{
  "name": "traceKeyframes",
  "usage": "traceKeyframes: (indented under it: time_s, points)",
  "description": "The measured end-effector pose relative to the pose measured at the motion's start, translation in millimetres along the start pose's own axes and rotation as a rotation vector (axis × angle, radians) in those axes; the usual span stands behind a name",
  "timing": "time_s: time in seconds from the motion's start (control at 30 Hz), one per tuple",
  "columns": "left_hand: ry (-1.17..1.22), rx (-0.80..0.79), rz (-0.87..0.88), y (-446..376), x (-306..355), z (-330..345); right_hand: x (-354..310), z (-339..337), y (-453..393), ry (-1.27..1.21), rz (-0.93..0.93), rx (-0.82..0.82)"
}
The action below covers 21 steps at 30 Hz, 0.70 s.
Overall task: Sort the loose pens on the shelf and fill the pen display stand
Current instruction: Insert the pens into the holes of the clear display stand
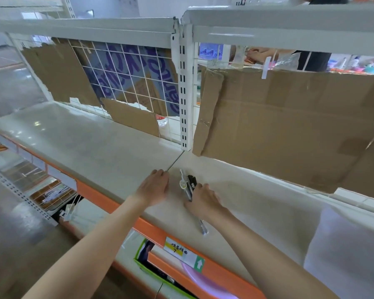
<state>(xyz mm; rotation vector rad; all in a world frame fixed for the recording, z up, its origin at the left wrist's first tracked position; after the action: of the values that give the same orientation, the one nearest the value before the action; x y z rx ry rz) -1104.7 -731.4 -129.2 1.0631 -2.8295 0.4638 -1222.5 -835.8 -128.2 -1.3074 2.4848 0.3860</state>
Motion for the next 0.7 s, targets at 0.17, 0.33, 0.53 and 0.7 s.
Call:
traceKeyframes:
  time_s: [0.17,0.33,0.53,0.7]
  points:
    - [0.170,0.018,0.019,-7,37,11,23,-7,2,-0.008,0.049,0.017]
    - [0.344,0.052,-0.010,-4,33,7,34,-10,4,-0.038,0.060,0.043]
    - [0.103,0.082,-0.039,6,9,8,34,-11,5,-0.059,0.058,0.037]
    - [-0.003,0.065,-0.027,10,16,12,33,-14,8,-0.056,0.062,0.034]
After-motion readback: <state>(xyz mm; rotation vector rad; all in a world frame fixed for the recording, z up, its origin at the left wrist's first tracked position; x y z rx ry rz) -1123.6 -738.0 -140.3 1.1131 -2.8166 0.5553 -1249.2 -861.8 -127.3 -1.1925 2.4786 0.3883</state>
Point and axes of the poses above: each hand's wrist, its own y-axis away from the middle knuckle, its own z-axis out of the palm, x = y × z, the point moved 4 cm from there along -y, towards the middle knuckle, and after that the axes turned 11 degrees about x, right-handed, at the moved point
